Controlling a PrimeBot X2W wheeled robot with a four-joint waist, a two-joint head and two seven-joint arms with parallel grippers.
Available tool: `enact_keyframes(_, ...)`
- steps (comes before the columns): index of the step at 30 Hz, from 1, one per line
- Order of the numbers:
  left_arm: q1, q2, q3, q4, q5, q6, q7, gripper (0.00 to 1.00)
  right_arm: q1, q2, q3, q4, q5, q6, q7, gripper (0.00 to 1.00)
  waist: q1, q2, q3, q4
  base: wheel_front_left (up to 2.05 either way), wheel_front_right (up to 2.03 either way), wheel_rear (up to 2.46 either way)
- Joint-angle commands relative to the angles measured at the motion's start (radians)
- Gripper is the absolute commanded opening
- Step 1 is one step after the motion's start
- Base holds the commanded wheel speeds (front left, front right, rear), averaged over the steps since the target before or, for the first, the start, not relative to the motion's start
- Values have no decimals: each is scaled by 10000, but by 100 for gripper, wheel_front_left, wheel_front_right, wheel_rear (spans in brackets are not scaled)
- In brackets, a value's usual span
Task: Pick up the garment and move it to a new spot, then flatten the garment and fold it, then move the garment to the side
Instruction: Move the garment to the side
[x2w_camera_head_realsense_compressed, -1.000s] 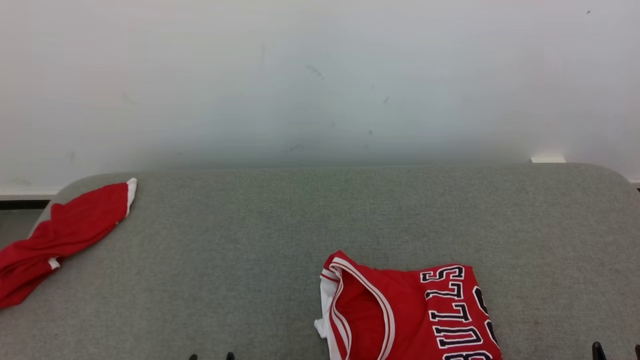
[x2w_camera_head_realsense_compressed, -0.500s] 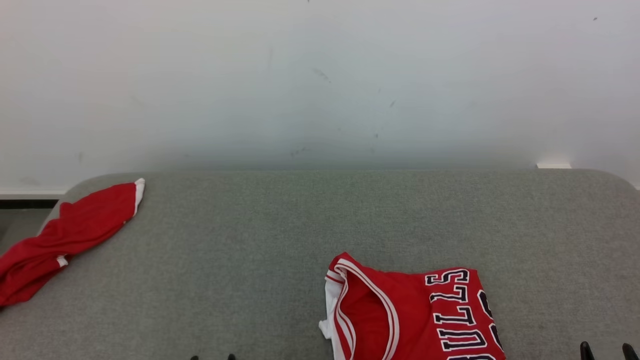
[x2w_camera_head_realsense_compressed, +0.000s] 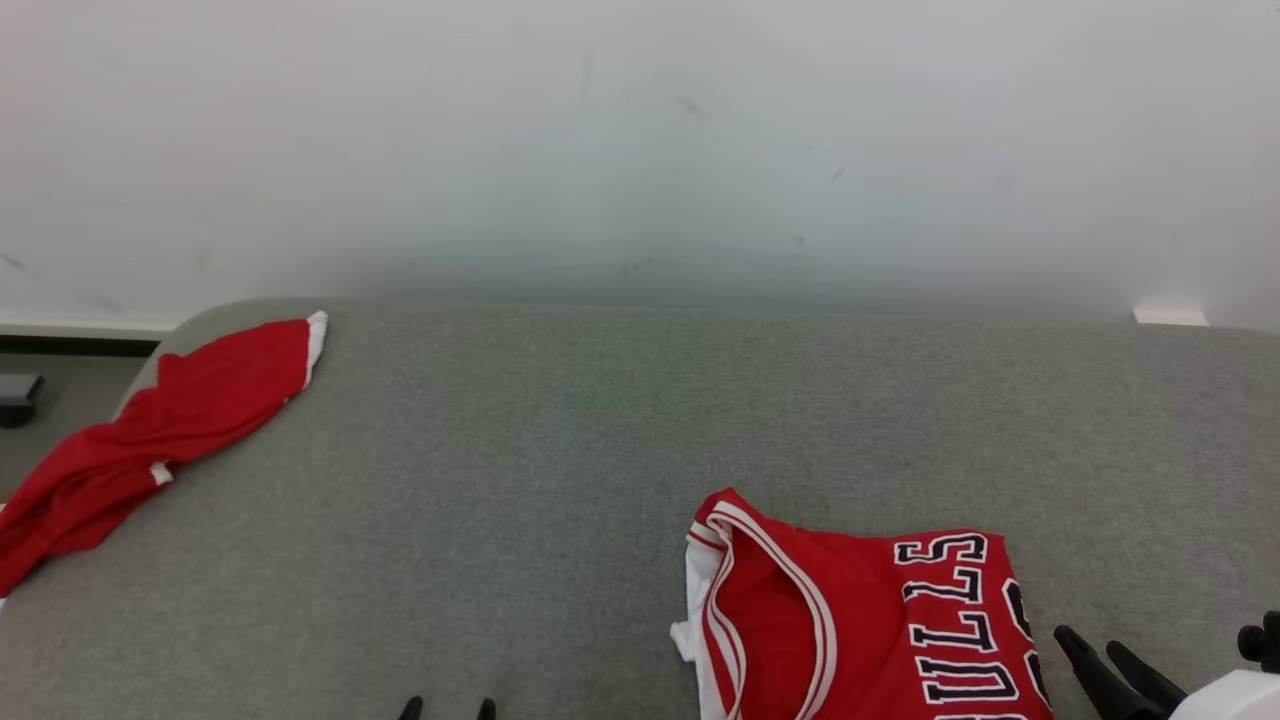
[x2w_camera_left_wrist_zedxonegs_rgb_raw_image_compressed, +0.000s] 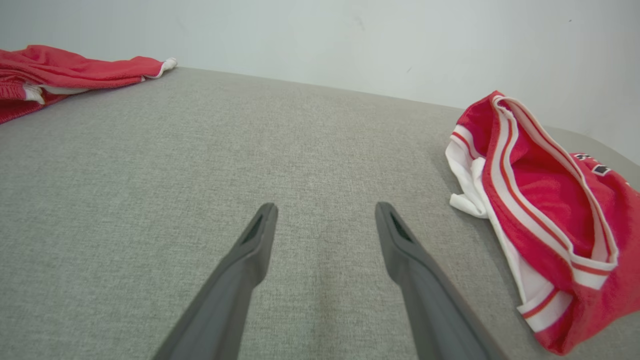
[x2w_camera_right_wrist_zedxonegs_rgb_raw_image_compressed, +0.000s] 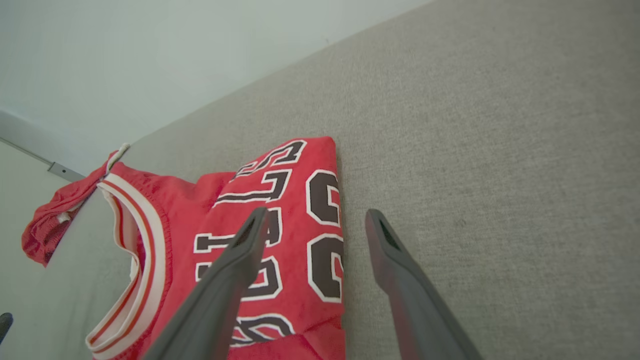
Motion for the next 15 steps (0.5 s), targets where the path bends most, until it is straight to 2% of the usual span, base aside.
enact_keyframes(1, -131, 39, -30, 53, 174, -33, -6, 100, -322, -163, 50, 252, 403, 1, 767, 100, 0, -1, 214, 334, 0, 0, 0)
enact_keyframes(5, -192, 39, -104, 137, 41, 1, -4, 100, -861, -344, 158, 1061, 848, 1, 2347, 100, 0, -1, 398, 803, 0, 0, 0)
enact_keyframes(8, -261, 39, -150, 138, -36, 7, -5, 100, -1231, -287, 125, 1700, 711, 1, 2756, 100, 0, -1, 593, 1060, 0, 0, 0)
enact_keyframes(12, -363, 39, -219, 139, -78, 1, -4, 100, -1754, 105, 118, 2387, 805, 1, 2971, 100, 0, -1, 795, 1243, 0, 0, 0)
enact_keyframes(13, -409, 39, -224, 142, -90, 7, -5, 100, -1876, 150, 211, 2382, 844, 1, 2963, 61, 0, -1, 839, 1272, 0, 0, 0)
enact_keyframes(14, -459, 39, -222, 146, -108, 18, -5, 100, -1997, 172, 251, 2387, 851, 1, 2834, 0, 0, -1, 859, 1287, 0, 0, 0)
enact_keyframes(15, -501, 39, -228, 145, -119, 36, -5, 100, -2074, 183, 379, 2321, 914, 1, 2847, 0, 0, -1, 866, 1295, 0, 0, 0)
